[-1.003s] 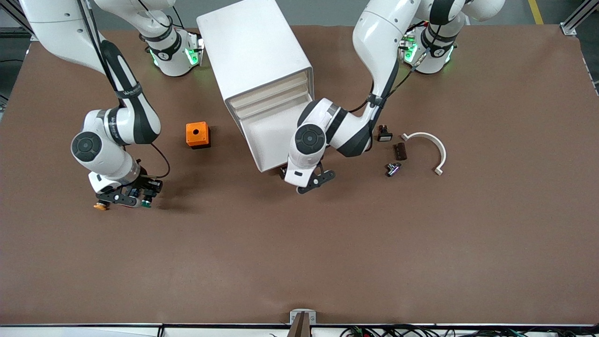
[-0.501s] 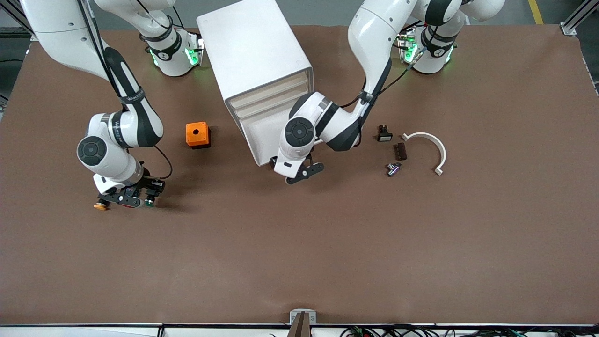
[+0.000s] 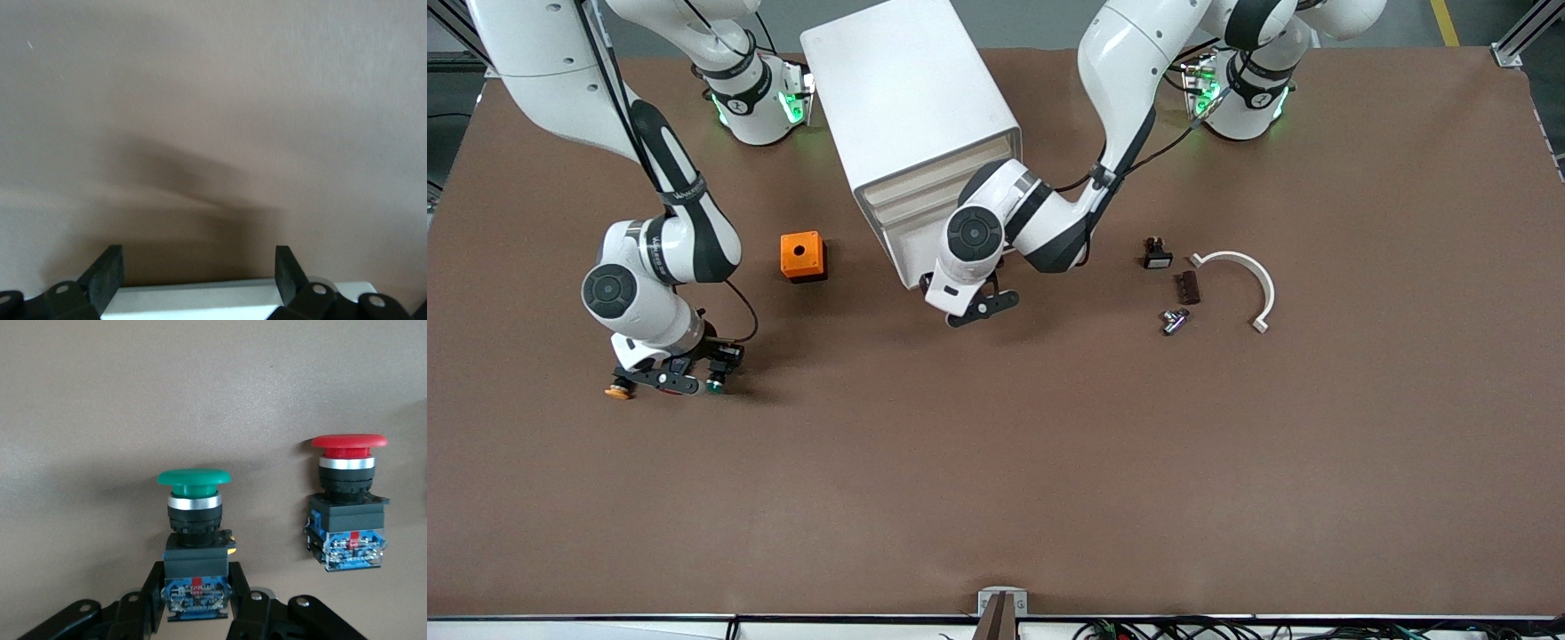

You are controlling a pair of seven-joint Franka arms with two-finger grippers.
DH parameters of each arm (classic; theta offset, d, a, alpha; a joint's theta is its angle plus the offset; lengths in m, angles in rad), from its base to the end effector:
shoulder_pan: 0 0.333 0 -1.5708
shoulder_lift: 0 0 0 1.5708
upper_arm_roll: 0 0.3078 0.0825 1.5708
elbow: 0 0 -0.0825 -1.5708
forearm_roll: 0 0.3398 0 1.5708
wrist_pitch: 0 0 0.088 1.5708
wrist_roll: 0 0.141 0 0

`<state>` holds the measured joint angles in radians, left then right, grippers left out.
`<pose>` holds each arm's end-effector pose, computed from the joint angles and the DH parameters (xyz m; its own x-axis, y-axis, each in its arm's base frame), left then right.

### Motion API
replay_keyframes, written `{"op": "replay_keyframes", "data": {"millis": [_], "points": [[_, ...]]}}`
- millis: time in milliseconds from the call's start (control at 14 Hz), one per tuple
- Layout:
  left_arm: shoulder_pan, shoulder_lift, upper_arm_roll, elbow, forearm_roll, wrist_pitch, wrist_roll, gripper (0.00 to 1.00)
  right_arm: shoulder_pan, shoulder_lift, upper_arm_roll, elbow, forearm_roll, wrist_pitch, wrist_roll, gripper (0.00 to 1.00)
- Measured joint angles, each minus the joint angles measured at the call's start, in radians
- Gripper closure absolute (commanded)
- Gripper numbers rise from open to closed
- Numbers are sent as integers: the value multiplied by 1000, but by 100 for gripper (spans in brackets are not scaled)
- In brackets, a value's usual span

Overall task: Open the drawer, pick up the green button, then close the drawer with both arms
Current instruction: 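Lower the green button beside the red button and open the right gripper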

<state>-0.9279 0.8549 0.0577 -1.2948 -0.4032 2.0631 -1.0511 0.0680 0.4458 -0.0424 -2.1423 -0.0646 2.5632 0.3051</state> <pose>0.4164 -0.5573 0.2127 0.8908 0.3374 -0.3045 0.3683 -0.9285 0.0484 0.5403 0.0132 0.1865 0.9756 -0.2195 -0.0096 -0.2186 -0.9741 0.0577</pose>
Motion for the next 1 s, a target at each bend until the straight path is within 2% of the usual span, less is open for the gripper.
{"op": "replay_keyframes", "data": {"millis": [286,358,430,716,1003], "points": [[0,0,-31,-3,-22,-3,-1,0,0,3,0,0,0,2,0,100],[0,0,-40,-4,-27,-4,-1,0,0,4,0,0,0,2,0,82],[0,0,-48,-5,-36,-5,-1,0,0,5,0,0,0,2,0,1],[0,0,-72,-8,-86,-5,-1,0,0,4,0,27,0,-43,-1,0],[0,0,-78,-9,-123,-5,-1,0,-7,-43,0,254,-1,-443,-42,0]]}}
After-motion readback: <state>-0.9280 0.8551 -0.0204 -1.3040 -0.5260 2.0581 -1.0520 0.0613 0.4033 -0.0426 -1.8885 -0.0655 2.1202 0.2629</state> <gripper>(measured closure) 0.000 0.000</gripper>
